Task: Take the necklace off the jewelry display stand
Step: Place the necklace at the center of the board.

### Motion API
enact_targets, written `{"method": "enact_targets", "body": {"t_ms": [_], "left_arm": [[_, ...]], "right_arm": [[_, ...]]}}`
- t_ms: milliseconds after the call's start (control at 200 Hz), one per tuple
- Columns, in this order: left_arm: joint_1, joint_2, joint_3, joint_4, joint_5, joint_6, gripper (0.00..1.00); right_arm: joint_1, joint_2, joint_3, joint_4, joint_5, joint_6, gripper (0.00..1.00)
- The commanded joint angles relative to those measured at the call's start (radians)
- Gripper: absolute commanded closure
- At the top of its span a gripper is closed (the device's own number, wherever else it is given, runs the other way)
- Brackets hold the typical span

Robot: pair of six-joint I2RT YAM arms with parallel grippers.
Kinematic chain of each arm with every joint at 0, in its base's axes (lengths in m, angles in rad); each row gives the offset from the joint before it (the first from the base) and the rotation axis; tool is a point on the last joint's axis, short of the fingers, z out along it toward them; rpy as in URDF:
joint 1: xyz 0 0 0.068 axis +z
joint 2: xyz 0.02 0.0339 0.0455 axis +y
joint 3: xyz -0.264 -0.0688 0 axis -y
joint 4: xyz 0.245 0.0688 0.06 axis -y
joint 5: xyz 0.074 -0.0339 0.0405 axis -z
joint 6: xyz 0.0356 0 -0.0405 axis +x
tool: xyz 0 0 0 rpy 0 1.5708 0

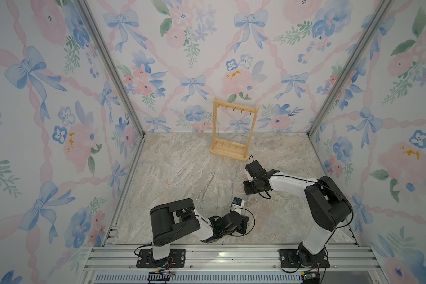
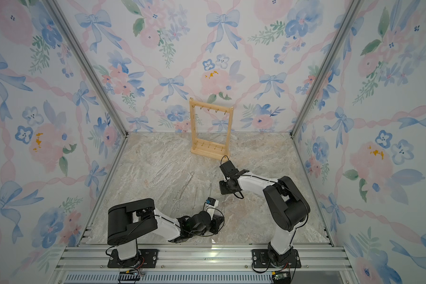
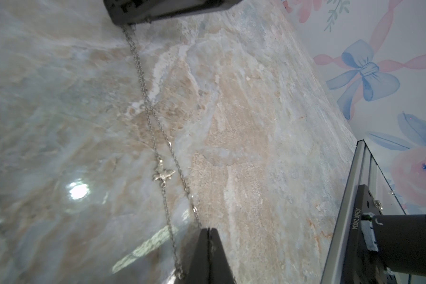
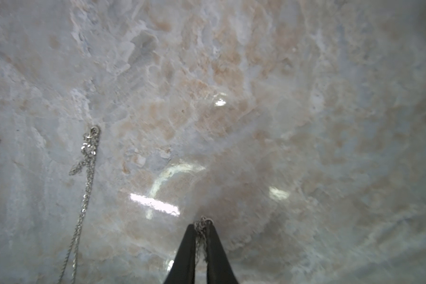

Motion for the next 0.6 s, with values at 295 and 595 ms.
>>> {"method": "enact_targets", "body": {"t_ms": [295, 595], "left_arm": [[-0.011, 0.018, -0.025, -0.048, -0.013, -0.011, 1.0], [-0.01, 0.016, -0.014, -0.048, -0.012, 0.005, 1.0]], "right_arm": [[-0.03, 0.052, 0.035, -0.054, 0.011, 0.0, 0.82], [-0.051, 0.056, 0.044, -0.055, 0.01, 0.013, 0.77]]}}
